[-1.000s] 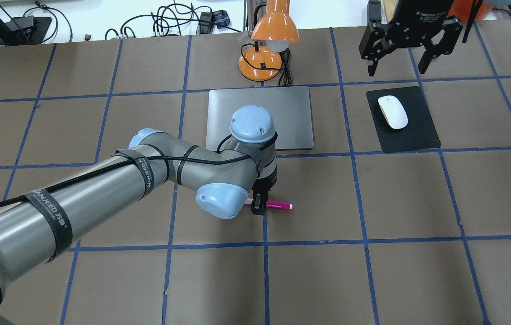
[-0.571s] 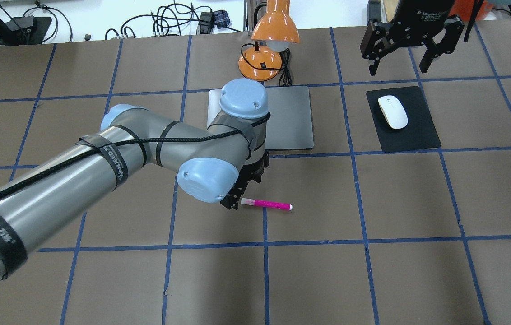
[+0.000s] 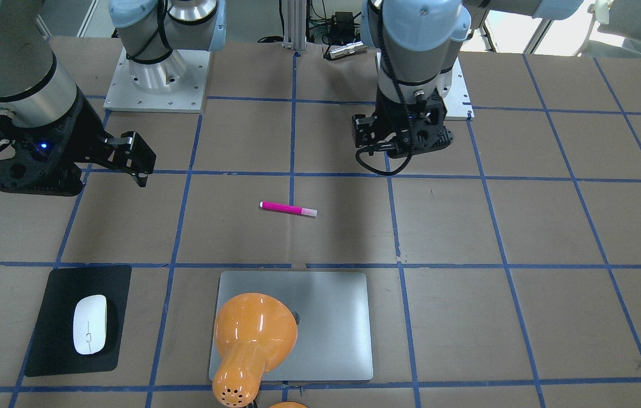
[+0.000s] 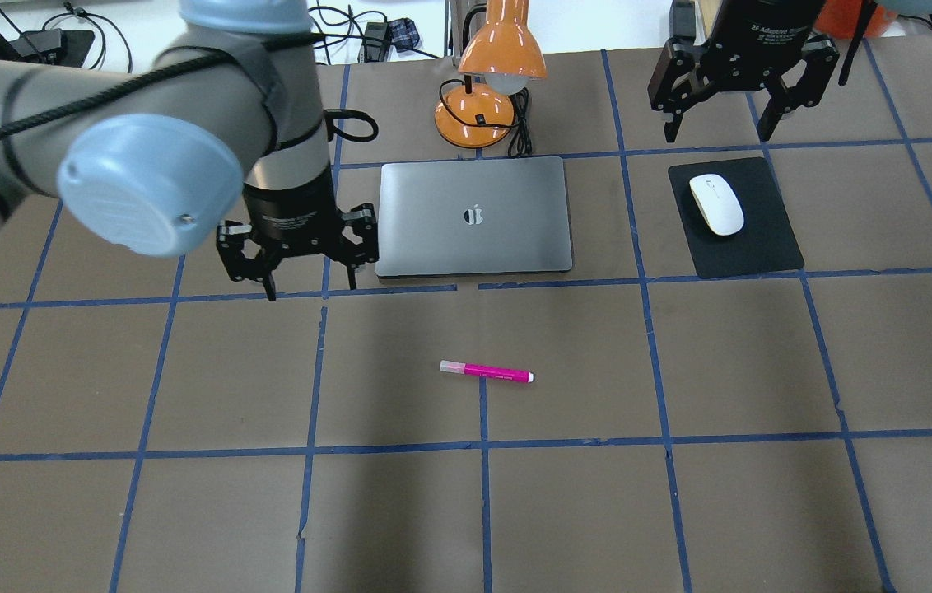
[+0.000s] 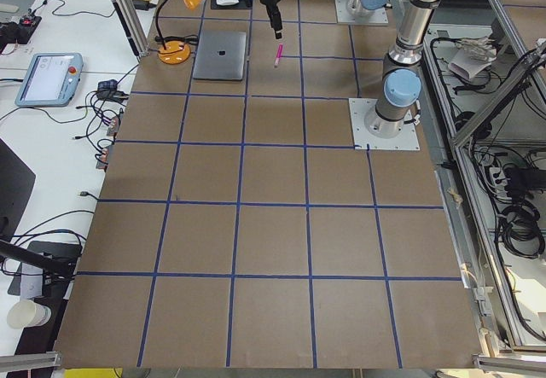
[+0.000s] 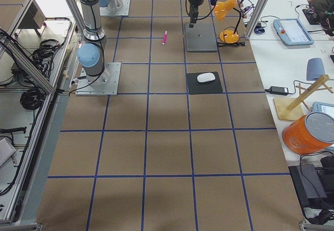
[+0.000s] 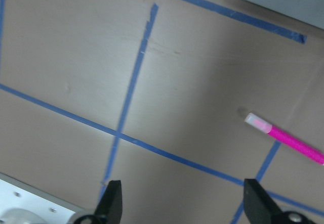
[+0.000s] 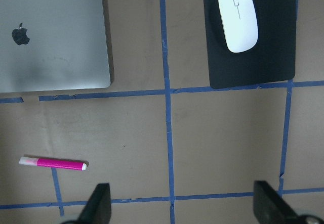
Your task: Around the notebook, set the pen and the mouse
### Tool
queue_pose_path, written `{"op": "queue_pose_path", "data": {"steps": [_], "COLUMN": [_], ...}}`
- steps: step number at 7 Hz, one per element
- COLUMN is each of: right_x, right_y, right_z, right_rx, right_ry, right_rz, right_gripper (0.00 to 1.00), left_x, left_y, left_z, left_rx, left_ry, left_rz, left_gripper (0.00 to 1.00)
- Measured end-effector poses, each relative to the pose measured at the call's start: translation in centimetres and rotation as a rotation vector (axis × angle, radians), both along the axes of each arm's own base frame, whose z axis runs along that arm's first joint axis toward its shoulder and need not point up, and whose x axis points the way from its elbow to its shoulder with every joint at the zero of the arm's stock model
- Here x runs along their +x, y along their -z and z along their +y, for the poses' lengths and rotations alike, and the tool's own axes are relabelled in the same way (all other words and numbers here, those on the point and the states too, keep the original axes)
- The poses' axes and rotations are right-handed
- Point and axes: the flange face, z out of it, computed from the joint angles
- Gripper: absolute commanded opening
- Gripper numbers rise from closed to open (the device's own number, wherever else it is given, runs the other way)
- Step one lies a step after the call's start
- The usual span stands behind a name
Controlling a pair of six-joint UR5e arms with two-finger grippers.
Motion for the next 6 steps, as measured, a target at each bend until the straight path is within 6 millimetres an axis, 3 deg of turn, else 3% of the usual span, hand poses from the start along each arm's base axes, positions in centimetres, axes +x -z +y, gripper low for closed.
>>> {"op": "queue_pose_path", "data": {"steps": [2,4,6], "right_x": [0.1,0.1,0.1], "right_y": [0.5,1.1,0.8], "right_z": [1.7,2.7,2.6], "right_rx": [-0.022,-0.071,-0.099], "right_ry": [0.010,0.015,0.018], "right_rz": [-0.003,-0.003,-0.001], "right_gripper": [1.00,1.00,1.00], "left_x": [4.2,4.9,5.0], "left_y": [-4.0,-5.5,-5.8], "left_z": [-0.2,-0.7,-0.7], "left_rx": [-0.059,-0.093,-0.101], "left_ry": [0.081,0.024,0.005], "left_rz": [0.039,0.069,0.074], "left_gripper": [1.00,1.00,1.00]}}
